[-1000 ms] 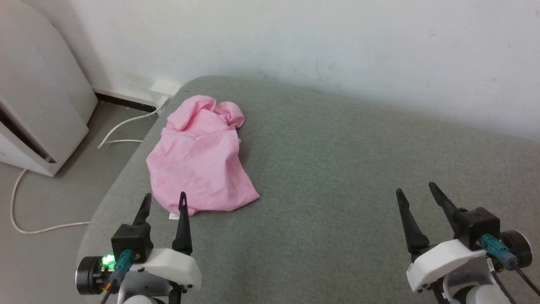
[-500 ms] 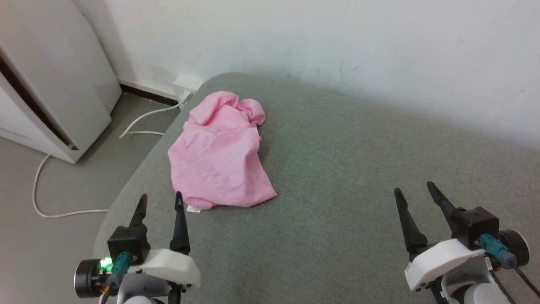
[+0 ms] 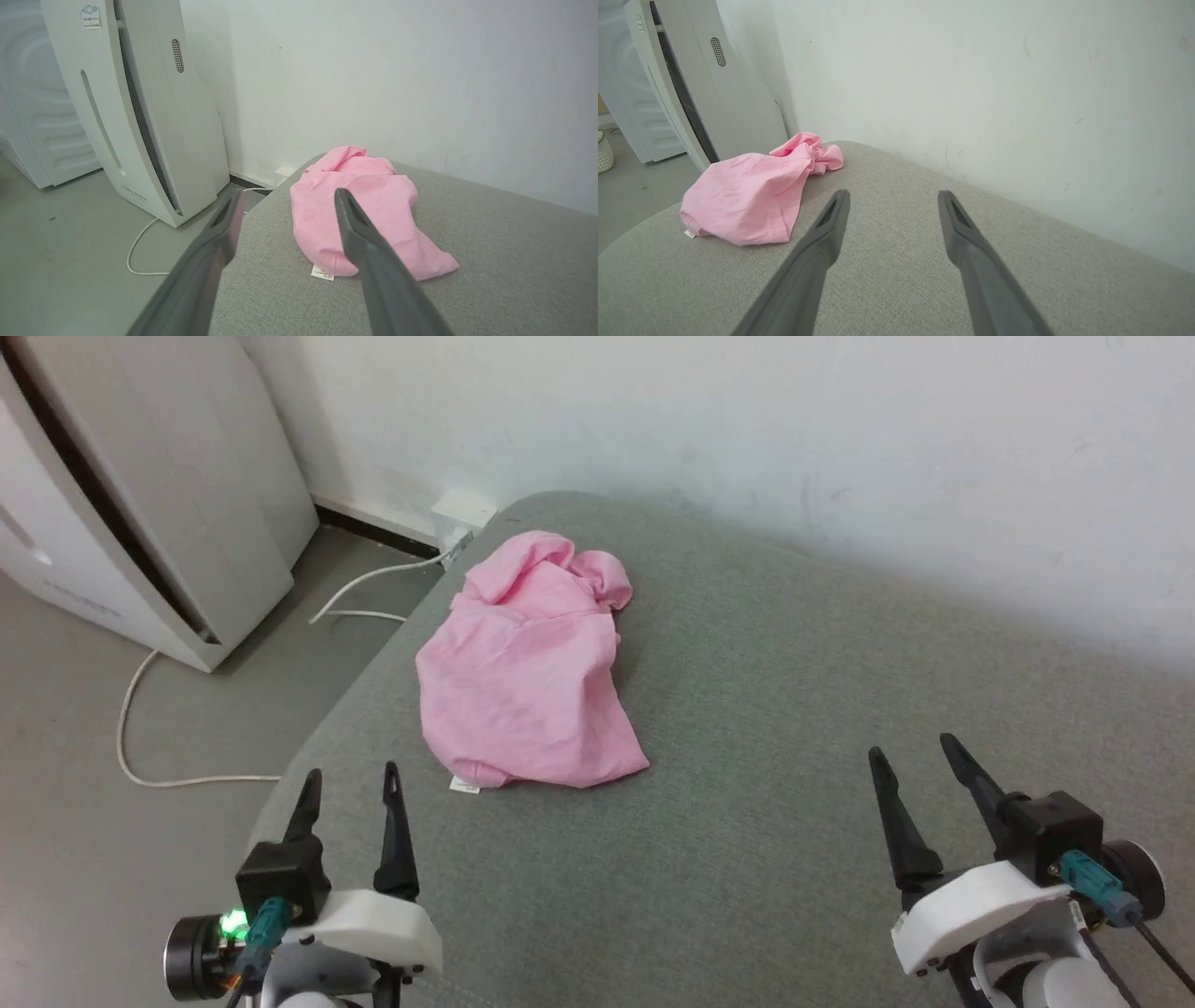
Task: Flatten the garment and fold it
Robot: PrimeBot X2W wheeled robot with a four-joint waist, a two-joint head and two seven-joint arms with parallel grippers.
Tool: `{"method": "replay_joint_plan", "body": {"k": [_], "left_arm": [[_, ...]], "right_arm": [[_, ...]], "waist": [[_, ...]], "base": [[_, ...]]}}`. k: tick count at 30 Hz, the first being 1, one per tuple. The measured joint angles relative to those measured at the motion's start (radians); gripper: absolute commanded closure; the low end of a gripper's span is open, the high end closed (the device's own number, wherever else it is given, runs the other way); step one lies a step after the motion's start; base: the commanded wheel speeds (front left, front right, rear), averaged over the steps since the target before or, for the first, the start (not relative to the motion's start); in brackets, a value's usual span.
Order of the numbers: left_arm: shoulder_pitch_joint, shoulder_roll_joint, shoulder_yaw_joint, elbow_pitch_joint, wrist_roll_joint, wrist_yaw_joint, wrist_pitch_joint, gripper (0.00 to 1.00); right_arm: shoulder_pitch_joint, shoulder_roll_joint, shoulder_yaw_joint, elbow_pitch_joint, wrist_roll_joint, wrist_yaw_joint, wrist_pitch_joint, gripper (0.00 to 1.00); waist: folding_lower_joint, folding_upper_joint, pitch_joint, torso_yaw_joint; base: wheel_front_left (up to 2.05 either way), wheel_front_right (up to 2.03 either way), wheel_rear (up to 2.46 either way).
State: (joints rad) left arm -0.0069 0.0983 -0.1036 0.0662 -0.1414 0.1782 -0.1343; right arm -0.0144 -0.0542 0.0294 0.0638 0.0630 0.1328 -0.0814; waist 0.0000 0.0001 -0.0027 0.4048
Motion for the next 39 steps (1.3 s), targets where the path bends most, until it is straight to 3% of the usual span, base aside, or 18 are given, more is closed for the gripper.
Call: {"method": "replay_joint_plan", "body": {"k": [13,23,33,39], "left_arm": [[0.0,0.007,-0.026,0.016,-0.033,0.035,-0.021,0.0],[-0.034,0.018,-0.051,0.037,-0.07,0.035,-0.029,0.0],[-0.337,0.021,-0.055,0.178,-0.225,-0.035,0.182,0.0],[-0.533,0.019,-0.009,0.311,-0.354,-0.046,0.33,0.0]], "right_arm": [[-0.003,0.0,0.003,0.003,0.009,0.0,-0.01,0.0],[-0.013,0.001,0.008,-0.006,0.013,0.0,-0.007,0.0],[-0.097,0.001,0.03,-0.091,-0.035,0.0,0.038,0.0],[-0.161,-0.031,0.05,-0.136,-0.036,0.0,0.055,0.0]], "waist": [[0.0,-0.0001,0.002,0.059],[0.0,-0.0001,0.022,0.091],[0.0002,-0.0001,0.146,0.075],[0.0004,-0.0002,0.27,0.034]], "base": [[0.0,0.0,0.0],[0.0,0.0,0.0],[0.0,0.0,0.0],[0.0,0.0,0.0]]}}
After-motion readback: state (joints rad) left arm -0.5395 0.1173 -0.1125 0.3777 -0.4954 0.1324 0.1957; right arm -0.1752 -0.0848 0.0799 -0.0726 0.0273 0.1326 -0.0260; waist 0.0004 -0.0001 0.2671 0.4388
